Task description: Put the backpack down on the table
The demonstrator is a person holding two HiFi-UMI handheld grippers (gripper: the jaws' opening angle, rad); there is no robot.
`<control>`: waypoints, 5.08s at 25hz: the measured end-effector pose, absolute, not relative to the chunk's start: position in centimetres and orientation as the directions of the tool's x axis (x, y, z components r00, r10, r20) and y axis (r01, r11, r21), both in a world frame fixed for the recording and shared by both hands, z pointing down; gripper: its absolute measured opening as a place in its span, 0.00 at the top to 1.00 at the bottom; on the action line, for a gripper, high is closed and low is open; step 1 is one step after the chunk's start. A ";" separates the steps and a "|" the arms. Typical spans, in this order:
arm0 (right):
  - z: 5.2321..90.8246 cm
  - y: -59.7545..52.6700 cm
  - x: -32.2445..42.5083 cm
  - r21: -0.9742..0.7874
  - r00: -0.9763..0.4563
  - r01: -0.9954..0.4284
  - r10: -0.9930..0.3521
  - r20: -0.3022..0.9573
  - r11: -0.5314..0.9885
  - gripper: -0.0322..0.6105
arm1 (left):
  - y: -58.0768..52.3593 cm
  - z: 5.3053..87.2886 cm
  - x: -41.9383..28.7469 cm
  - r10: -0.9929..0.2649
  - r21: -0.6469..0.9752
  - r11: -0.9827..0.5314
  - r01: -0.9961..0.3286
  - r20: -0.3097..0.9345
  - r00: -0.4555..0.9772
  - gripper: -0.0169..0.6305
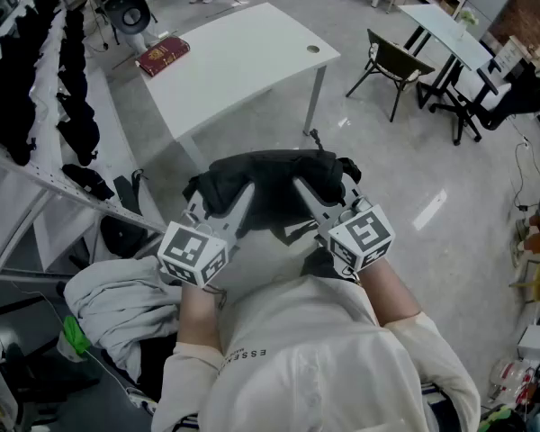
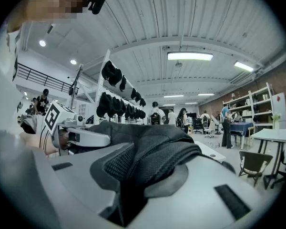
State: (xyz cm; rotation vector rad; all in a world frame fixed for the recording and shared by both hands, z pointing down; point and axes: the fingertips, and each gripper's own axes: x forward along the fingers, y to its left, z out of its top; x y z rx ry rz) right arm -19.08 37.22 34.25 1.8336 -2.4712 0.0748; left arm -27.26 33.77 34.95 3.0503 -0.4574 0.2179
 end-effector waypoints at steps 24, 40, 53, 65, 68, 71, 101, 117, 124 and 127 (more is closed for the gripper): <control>35.3 31.8 -15.7 -0.030 -0.368 -0.930 -0.924 0.108 0.367 0.81 | 29.0 36.0 -24.1 -0.340 0.044 -0.936 -0.350 0.154 0.928 0.86; 36.1 15.0 -0.6 -0.070 -0.603 -0.798 -0.790 0.112 0.599 0.81 | 14.5 36.7 -9.6 -0.560 0.078 -0.809 -0.583 0.201 0.804 0.86; 32.7 3.7 9.0 0.015 -0.678 -0.732 -0.731 0.069 0.681 0.81 | 4.1 33.5 0.1 -0.637 0.027 -0.763 -0.646 0.142 0.758 0.86; 29.7 -11.6 9.8 0.117 -0.667 -0.738 -0.745 0.018 0.664 0.81 | -11.4 30.8 1.1 -0.639 -0.032 -0.769 -0.638 0.051 0.767 0.86; 29.3 -15.9 9.6 0.127 -0.664 -0.740 -0.748 0.017 0.660 0.80 | -15.8 30.4 0.8 -0.641 -0.030 -0.768 -0.640 0.041 0.767 0.86; 28.7 -20.2 9.2 0.140 -0.669 -0.735 -0.743 0.011 0.664 0.80 | -20.0 29.9 0.4 -0.644 -0.039 -0.765 -0.643 0.035 0.764 0.86; 34.4 -51.1 3.2 0.128 -0.718 -0.688 -0.696 0.024 0.714 0.80 | -49.9 35.8 -5.7 -0.709 -0.079 -0.701 -0.708 -0.018 0.705 0.86; 39.6 -47.7 4.6 0.032 -0.729 -0.682 -0.682 0.057 0.731 0.80 | -46.1 39.9 -4.1 -0.714 -0.049 -0.700 -0.713 0.023 0.699 0.86; 41.8 -44.5 5.2 -0.078 -0.719 -0.694 -0.689 0.090 0.715 0.80 | -43.2 42.5 -3.9 -0.706 -0.055 -0.708 -0.704 0.051 0.707 0.86; 42.5 -43.1 5.5 -0.088 -0.722 -0.692 -0.686 0.092 0.717 0.80 | -41.5 42.9 -3.5 -0.703 -0.014 -0.710 -0.704 0.064 0.708 0.86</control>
